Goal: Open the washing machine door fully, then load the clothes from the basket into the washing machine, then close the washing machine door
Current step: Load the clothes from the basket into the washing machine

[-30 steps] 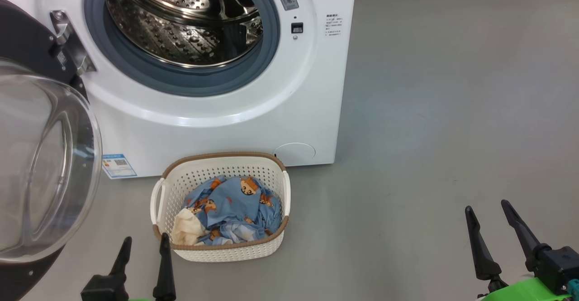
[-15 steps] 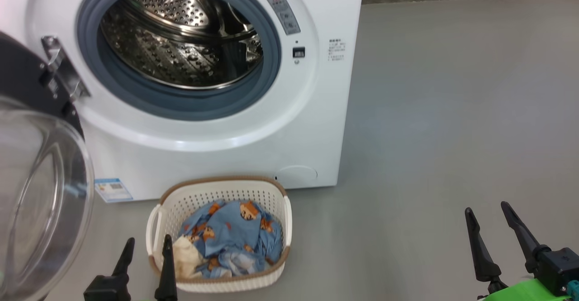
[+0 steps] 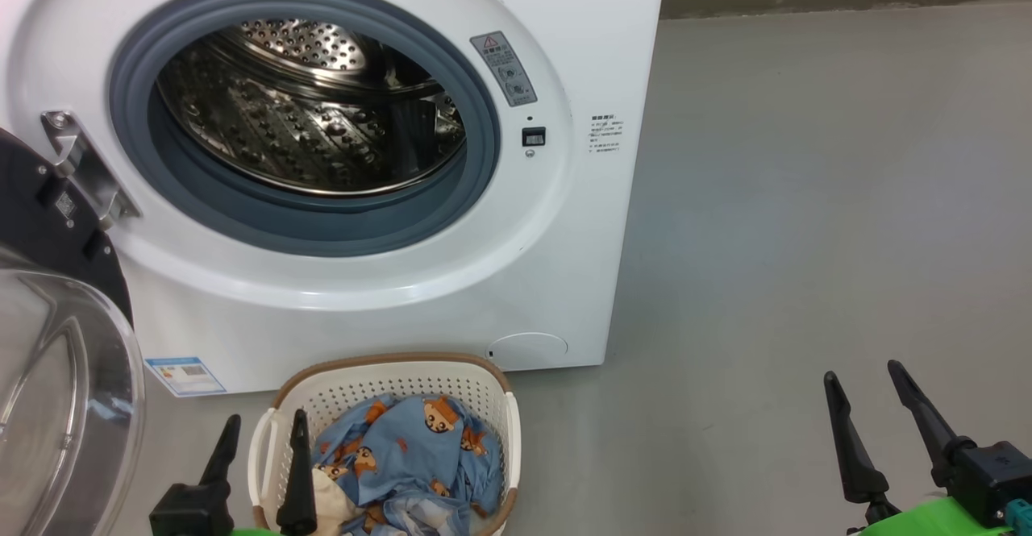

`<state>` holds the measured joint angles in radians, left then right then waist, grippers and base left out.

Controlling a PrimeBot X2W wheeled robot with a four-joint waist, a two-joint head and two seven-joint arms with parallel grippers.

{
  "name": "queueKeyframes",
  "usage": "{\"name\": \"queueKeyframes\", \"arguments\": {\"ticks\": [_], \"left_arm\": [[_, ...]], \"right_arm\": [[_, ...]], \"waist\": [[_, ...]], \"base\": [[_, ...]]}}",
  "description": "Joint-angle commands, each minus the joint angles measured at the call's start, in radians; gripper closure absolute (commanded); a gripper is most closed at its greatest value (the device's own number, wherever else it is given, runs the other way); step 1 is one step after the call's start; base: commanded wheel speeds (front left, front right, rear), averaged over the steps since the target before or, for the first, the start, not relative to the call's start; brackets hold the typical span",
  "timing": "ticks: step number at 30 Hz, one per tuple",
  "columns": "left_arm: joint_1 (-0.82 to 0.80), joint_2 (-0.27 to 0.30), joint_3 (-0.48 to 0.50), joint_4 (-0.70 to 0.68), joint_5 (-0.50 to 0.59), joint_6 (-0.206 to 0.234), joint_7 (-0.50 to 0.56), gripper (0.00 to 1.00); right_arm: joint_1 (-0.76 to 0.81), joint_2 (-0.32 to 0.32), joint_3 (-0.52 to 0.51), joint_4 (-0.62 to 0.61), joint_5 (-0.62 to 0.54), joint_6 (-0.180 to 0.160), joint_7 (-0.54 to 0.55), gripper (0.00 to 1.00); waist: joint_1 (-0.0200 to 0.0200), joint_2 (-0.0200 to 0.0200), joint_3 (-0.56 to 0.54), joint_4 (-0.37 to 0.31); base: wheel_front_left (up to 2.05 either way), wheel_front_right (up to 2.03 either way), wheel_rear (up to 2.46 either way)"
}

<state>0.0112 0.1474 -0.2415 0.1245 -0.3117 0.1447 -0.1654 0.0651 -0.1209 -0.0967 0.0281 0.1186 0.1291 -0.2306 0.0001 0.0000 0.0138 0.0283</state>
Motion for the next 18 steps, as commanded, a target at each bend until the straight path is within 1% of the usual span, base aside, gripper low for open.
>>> {"name": "queueKeyframes", "arguments": {"ticks": [1,18], "left_arm": [[-0.044,0.018,0.03,-0.019,-0.008,0.003,-0.011,0.0],[-0.052,0.017,0.016,-0.019,-0.015,0.007,-0.023,0.0]], "right_arm": [[-0.018,-0.015,0.029,-0.02,0.005,0.002,-0.008,0.0],[-0.039,-0.024,0.055,-0.016,0.007,0.002,-0.01,0.0]], "waist": [[-0.0001,0.0,0.001,0.0],[-0.0001,0.0,0.018,0.012]], "base": [[0.0,0.0,0.0],[0.0,0.0,0.0]]}}
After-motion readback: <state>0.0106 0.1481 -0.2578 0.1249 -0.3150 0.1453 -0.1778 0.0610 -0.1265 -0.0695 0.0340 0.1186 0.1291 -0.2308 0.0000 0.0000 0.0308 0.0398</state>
